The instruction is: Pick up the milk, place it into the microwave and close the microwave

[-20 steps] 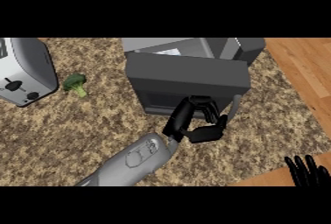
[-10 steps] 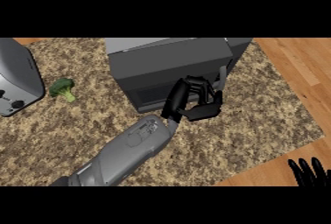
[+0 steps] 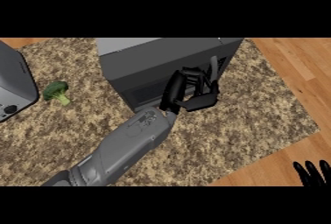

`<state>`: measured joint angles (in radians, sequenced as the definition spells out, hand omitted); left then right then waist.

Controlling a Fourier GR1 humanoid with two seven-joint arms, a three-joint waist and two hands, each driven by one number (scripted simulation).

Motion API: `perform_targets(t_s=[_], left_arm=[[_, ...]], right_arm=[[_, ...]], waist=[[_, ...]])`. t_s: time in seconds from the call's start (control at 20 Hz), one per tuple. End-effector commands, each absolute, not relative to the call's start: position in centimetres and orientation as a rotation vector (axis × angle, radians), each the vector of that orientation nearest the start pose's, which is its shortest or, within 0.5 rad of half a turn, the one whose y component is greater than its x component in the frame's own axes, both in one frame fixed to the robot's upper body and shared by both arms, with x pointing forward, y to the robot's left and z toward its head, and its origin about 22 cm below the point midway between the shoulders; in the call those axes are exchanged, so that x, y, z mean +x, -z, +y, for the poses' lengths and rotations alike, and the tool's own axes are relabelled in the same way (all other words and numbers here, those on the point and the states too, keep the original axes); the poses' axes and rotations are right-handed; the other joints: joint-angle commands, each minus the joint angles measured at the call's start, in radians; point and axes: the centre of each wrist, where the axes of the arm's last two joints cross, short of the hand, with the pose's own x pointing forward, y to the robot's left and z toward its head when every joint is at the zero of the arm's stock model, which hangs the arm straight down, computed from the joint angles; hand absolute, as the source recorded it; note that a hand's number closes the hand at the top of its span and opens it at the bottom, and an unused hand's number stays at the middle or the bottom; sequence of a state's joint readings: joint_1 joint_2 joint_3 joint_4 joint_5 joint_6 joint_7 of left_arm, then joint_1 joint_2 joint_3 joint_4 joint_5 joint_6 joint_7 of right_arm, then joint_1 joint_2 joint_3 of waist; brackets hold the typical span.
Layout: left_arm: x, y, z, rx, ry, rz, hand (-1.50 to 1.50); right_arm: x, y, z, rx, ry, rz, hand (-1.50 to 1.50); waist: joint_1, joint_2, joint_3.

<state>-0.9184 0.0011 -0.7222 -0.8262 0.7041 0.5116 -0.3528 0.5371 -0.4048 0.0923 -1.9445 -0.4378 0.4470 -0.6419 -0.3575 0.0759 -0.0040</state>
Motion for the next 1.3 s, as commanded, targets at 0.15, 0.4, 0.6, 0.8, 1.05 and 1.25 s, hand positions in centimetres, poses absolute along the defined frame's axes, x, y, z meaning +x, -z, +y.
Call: perform_targets(t_s=[0.15,0.4,0.6,0.8,1.05,1.25], left_arm=[[36.4,-5.9,1.0,-0.272,0.214,-1.779,1.50],[36.7,-5.8,1.1,-0.260,0.200,-1.785,1.50],[36.9,-6.1,1.0,-0.264,0.192,-1.803,1.50],[36.9,-5.9,1.0,-0.259,0.184,-1.799,1.50],[37.0,-5.8,1.1,-0.265,0.182,-1.811,1.50],[37.0,-5.5,1.1,-0.256,0.174,-1.808,1.50]], right_arm=[[11.2,-3.5,-30.8,0.590,-0.151,-2.014,-1.50],[11.4,-4.7,-31.1,0.583,-0.180,-2.051,-1.50],[11.3,-5.1,-31.0,0.600,-0.179,-2.046,-1.50],[10.9,-5.1,-31.0,0.646,-0.131,-2.037,-1.50],[10.6,-5.4,-31.0,0.662,-0.135,-2.011,-1.50],[10.5,-5.9,-31.1,0.671,-0.146,-2.017,-1.50]], waist=[[-0.023,0.016,0.002],[-0.026,0.009,0.002],[-0.036,0.015,0.002],[-0.039,0.014,0.005],[-0.041,0.018,0.004],[-0.047,0.016,0.004]])
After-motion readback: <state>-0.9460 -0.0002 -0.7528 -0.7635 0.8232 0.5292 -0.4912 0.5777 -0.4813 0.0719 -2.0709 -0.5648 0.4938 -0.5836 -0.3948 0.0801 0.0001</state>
